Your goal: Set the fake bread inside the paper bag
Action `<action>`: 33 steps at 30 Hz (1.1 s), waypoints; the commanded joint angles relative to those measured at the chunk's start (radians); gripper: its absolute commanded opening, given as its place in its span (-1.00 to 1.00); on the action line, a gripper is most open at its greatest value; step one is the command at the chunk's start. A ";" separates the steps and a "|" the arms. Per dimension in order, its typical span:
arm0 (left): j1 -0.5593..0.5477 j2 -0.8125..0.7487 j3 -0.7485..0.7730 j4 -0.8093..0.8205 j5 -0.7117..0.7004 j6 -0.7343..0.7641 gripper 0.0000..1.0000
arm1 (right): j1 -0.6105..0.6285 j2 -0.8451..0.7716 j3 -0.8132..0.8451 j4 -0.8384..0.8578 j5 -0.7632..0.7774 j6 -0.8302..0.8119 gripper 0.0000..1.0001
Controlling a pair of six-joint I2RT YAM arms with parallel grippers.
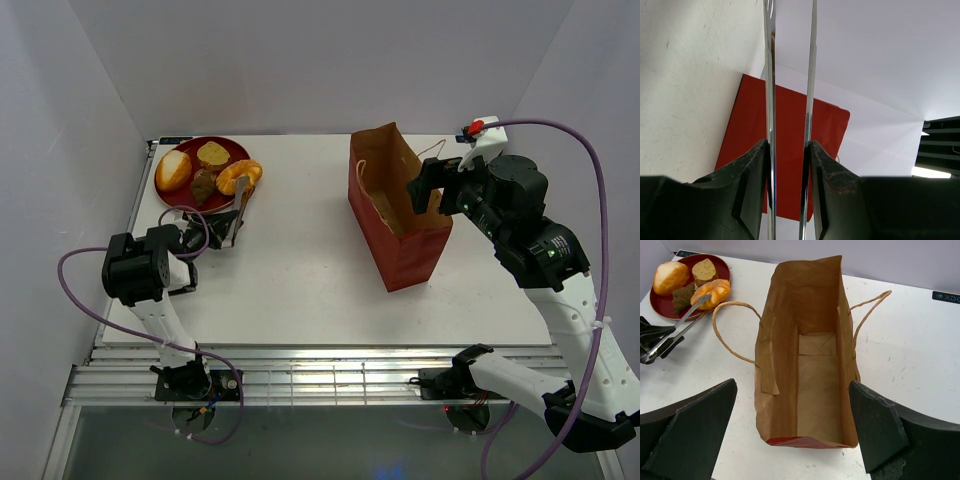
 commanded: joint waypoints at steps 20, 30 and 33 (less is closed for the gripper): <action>0.007 -0.228 0.078 -0.136 0.092 0.074 -0.79 | 0.004 -0.018 0.050 0.001 0.021 -0.003 0.96; 0.021 -0.458 0.199 -0.546 0.089 0.386 -0.97 | 0.002 -0.019 0.054 0.001 0.019 -0.003 0.96; 0.019 -0.535 0.263 -0.674 0.096 0.505 -0.98 | 0.004 -0.014 0.060 0.001 0.019 -0.003 0.96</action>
